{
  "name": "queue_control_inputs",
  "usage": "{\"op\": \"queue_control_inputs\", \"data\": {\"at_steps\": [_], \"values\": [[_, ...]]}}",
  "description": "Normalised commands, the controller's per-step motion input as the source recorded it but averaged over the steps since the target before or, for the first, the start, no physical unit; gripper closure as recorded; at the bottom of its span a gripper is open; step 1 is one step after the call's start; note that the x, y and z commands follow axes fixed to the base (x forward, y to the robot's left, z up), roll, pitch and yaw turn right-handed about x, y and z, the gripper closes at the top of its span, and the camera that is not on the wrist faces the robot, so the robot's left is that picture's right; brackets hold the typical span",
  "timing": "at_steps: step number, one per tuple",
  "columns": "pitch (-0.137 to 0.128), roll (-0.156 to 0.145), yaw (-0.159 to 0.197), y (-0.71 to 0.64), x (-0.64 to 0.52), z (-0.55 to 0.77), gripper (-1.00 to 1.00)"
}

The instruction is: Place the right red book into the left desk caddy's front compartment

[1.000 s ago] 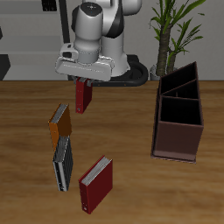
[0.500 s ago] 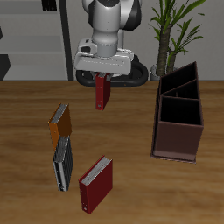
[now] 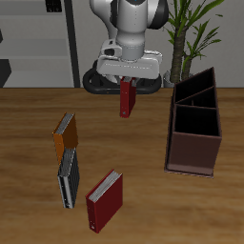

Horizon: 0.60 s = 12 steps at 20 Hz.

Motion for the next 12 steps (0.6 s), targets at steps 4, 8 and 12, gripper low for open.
{"op": "queue_control_inputs", "data": {"at_steps": [4, 8, 12], "values": [[0.025, 0.022, -0.015, 0.24, 0.06, -0.06, 1.0], [0.038, -0.002, -0.05, 0.19, 0.08, 0.03, 1.0], [0.025, 0.018, -0.003, 0.29, 0.03, 0.06, 1.0]]}}
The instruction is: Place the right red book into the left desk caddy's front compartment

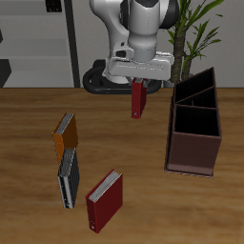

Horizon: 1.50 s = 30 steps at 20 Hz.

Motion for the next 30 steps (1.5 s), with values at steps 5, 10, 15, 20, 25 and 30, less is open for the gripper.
{"op": "queue_control_inputs", "data": {"at_steps": [5, 10, 15, 20, 25, 30], "values": [[0.022, 0.029, 0.007, 0.28, 0.03, 0.08, 1.0], [0.014, 0.01, 0.017, 0.25, 0.07, 0.01, 1.0], [0.011, 0.023, 0.012, 0.28, 0.03, -0.01, 1.0], [0.001, 0.027, 0.005, 0.21, 0.0, 0.04, 1.0], [0.009, 0.014, -0.022, 0.04, -0.04, 0.02, 1.0], [0.002, 0.0, -0.006, -0.04, -0.03, 0.01, 1.0]]}}
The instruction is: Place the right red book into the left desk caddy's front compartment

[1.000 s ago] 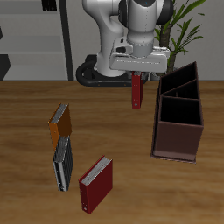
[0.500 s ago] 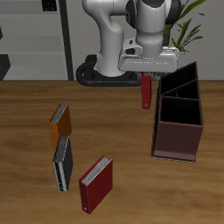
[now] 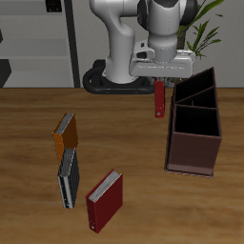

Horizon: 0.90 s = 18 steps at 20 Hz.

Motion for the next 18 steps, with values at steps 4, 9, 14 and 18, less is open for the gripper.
{"op": "queue_control_inputs", "data": {"at_steps": [4, 9, 14, 18], "values": [[-0.001, 0.011, -0.004, 0.03, -0.02, 0.02, 1.0], [-0.002, 0.012, -0.007, 0.06, -0.04, 0.03, 1.0], [0.011, 0.008, -0.008, 0.12, 0.02, -0.01, 1.0], [-0.005, 0.021, 0.006, 0.16, 0.0, 0.02, 1.0]]}}
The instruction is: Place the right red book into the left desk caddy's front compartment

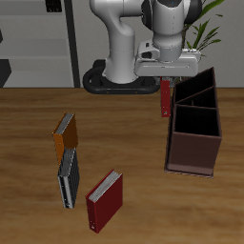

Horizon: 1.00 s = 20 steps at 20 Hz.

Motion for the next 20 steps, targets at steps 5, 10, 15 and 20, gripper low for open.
{"op": "queue_control_inputs", "data": {"at_steps": [5, 10, 15, 20], "values": [[-0.007, 0.023, -0.002, 0.16, -0.01, 0.07, 1.0], [-0.005, 0.016, 0.004, 0.11, -0.02, 0.04, 1.0], [0.005, 0.023, 0.0, 0.17, 0.03, 0.02, 1.0], [0.01, 0.021, -0.01, 0.14, 0.05, -0.03, 1.0]]}}
